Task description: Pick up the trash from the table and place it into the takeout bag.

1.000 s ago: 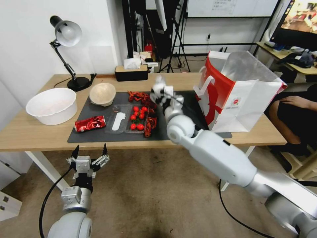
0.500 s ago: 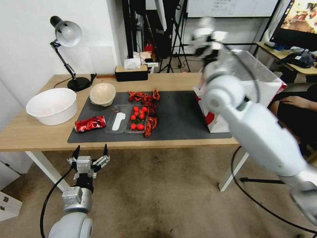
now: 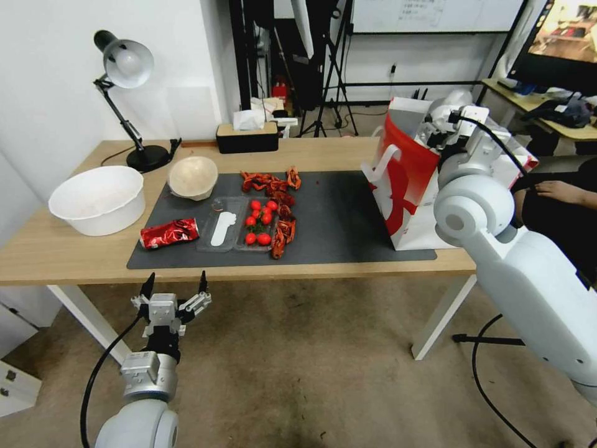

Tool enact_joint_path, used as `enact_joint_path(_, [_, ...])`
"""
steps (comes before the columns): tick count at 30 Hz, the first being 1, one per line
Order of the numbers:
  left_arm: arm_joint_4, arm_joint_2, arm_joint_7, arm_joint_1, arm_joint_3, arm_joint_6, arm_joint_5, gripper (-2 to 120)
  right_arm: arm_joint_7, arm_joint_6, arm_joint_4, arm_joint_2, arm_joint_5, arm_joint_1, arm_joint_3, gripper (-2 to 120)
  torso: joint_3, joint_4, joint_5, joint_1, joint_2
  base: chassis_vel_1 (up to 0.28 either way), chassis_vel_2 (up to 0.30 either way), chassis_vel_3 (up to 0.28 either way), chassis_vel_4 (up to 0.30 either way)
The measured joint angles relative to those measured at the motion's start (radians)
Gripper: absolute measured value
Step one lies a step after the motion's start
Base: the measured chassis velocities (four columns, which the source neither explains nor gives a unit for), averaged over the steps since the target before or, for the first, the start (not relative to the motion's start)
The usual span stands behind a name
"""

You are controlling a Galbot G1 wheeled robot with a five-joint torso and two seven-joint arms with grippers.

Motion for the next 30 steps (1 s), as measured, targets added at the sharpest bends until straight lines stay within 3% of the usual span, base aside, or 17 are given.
enact_joint_path(9, [-0.008, 0.002, 0.0, 0.005, -0.003, -0.001, 0.0, 100, -0.03, 0.034, 0.01, -0.008, 0.008, 0.012, 0.02, 100, 0.0, -0.0003, 0.0004, 0.0, 0.0, 0.0, 0.0, 0.0, 0.0])
enact_joint_path(12, [-0.013, 0.001, 0.0, 0.006, -0.003, -0.001, 0.0, 100, -0.191, 0.196, 0.045, -0.031, 0.041, 0.038, 0.039, 100, 0.0, 0.0, -0.0001, 0.0, 0.0, 0.0, 0.0, 0.0, 0.0])
enact_joint_path(13, [-0.013, 0.001, 0.0, 0.006, -0.003, -0.001, 0.0, 100, -0.191, 0.196, 0.045, -0.031, 0.041, 0.038, 0.039, 100, 0.0, 0.0, -0.0001, 0.0, 0.0, 0.0, 0.0, 0.0, 0.0])
enact_joint_path(16, [-0.016, 0.001, 0.0, 0.006, -0.002, -0.001, 0.0, 100, -0.381, 0.346, 0.1, -0.073, 0.055, 0.019, 0.046, 100, 0.0, 0.0, 0.0, 0.0, 0.0, 0.0, 0.0, 0.0, 0.0])
enact_joint_path(17, [-0.016, 0.001, 0.0, 0.006, -0.002, -0.001, 0.0, 100, -0.381, 0.346, 0.1, -0.073, 0.055, 0.019, 0.046, 100, 0.0, 0.0, 0.0, 0.0, 0.0, 0.0, 0.0, 0.0, 0.0])
enact_joint_path(20, [-0.017, 0.004, 0.0, 0.006, -0.004, -0.001, 0.0, 100, -0.568, 0.451, 0.178, -0.126, 0.054, -0.076, 0.06, 100, 0.0, 0.0, 0.0, 0.0, 0.0, 0.0, 0.0, 0.0, 0.0])
enact_joint_path(21, [-0.017, 0.004, 0.0, 0.006, -0.004, -0.001, 0.0, 100, -0.568, 0.451, 0.178, -0.126, 0.054, -0.076, 0.06, 100, 0.0, 0.0, 0.0, 0.0, 0.0, 0.0, 0.0, 0.0, 0.0])
enact_joint_path(24, [-0.018, 0.008, 0.0, 0.005, -0.006, -0.001, -0.003, 100, -0.724, 0.523, 0.262, -0.175, -0.005, -0.24, 0.076, 100, 0.0, -0.0005, 0.0004, 0.0, 0.0, 0.0, 0.0, 0.0, 0.0])
enact_joint_path(30, [-0.017, 0.012, 0.0, 0.002, -0.009, 0.0, -0.009, 100, -0.773, 0.552, 0.347, -0.204, -0.206, -0.452, 0.088, 100, 0.0, 0.0, 0.0001, 0.0, 0.0, 0.0, 0.0, 0.0, 0.0])
